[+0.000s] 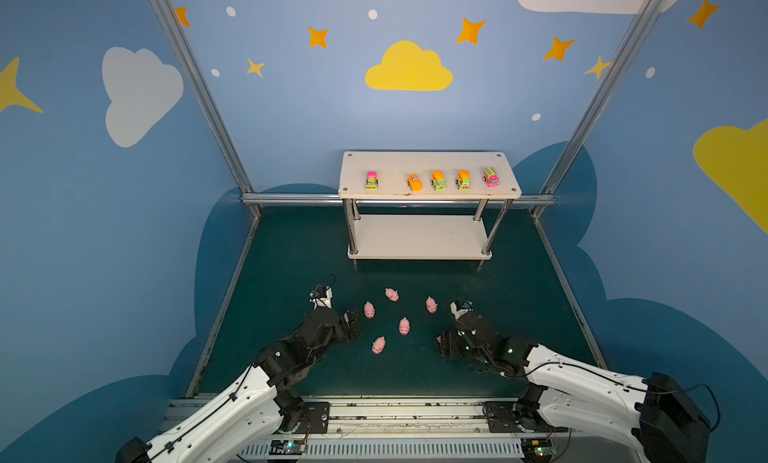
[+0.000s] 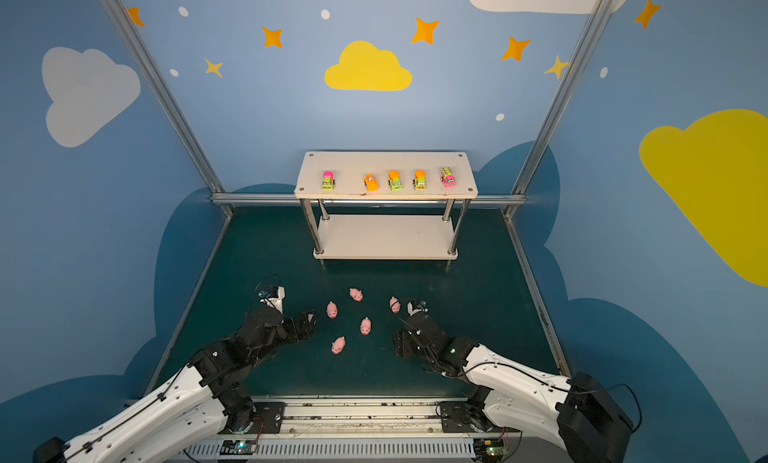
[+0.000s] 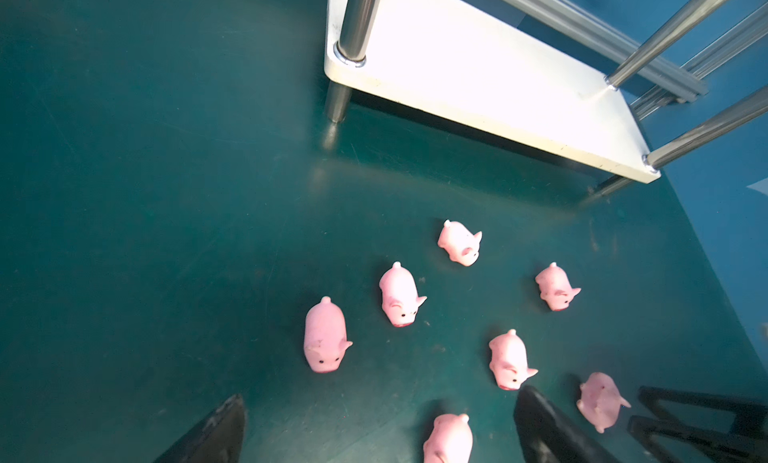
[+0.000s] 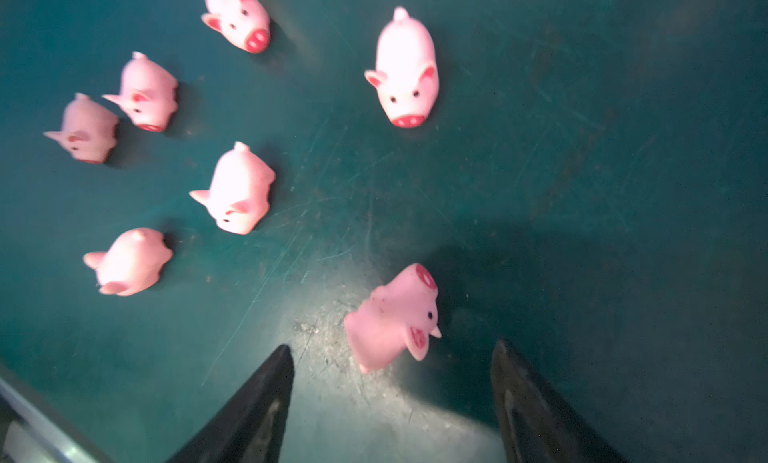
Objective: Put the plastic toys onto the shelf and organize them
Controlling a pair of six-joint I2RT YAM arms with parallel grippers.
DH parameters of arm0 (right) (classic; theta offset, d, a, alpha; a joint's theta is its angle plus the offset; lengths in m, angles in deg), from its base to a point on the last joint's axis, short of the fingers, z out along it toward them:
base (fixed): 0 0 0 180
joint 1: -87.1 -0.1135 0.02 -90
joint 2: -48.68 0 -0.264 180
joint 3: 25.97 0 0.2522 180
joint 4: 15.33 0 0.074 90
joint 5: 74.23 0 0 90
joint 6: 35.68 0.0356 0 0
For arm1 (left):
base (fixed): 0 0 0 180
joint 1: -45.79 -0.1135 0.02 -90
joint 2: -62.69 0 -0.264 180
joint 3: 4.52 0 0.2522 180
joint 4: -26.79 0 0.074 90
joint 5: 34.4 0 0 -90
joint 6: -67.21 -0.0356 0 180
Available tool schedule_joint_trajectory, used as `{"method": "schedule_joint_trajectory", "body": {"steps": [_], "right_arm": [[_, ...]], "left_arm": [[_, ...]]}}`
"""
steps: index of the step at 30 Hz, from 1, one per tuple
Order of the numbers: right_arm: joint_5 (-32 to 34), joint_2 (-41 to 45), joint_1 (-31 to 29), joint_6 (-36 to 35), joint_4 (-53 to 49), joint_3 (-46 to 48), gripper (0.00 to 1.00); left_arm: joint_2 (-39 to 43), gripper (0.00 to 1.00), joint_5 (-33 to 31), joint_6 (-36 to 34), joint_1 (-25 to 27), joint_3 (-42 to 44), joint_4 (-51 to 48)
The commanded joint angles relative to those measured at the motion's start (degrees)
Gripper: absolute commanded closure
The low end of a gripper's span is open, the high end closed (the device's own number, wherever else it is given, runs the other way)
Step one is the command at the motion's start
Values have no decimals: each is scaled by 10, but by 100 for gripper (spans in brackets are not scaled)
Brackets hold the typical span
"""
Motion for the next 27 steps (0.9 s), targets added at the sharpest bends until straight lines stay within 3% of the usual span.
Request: {"method": "schedule_joint_trajectory", "body": {"steps": [1, 11, 27], "right_arm": [[23, -27, -14, 22, 20, -17, 35], [93, -103, -42, 73, -31, -48, 49], [148, 71, -31, 97, -149, 4, 46]], "left_arm": [[-1, 0, 3, 11, 2, 11, 16], [8, 0, 0, 7, 3, 13, 3], [-26, 0, 15, 9, 2, 13, 33]]}}
